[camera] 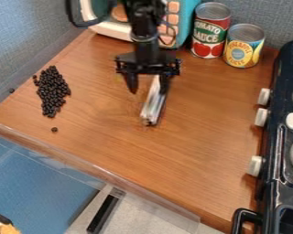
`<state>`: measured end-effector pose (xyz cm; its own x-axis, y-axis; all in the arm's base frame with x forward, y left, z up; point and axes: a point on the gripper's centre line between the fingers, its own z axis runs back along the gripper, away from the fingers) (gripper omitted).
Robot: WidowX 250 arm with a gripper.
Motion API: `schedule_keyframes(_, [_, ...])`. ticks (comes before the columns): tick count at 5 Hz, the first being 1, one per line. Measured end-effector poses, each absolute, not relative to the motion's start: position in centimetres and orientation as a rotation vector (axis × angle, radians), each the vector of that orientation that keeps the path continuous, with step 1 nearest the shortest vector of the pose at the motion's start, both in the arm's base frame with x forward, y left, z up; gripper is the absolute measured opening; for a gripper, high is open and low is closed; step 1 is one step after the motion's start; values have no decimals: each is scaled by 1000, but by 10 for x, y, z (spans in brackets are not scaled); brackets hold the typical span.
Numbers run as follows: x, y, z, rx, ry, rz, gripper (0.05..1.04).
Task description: Sweep into pile
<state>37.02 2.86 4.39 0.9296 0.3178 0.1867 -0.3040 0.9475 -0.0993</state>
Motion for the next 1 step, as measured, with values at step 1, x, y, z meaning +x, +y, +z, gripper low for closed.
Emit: schedule_keyframes(1, [370, 32, 94, -135, -310, 331, 1007])
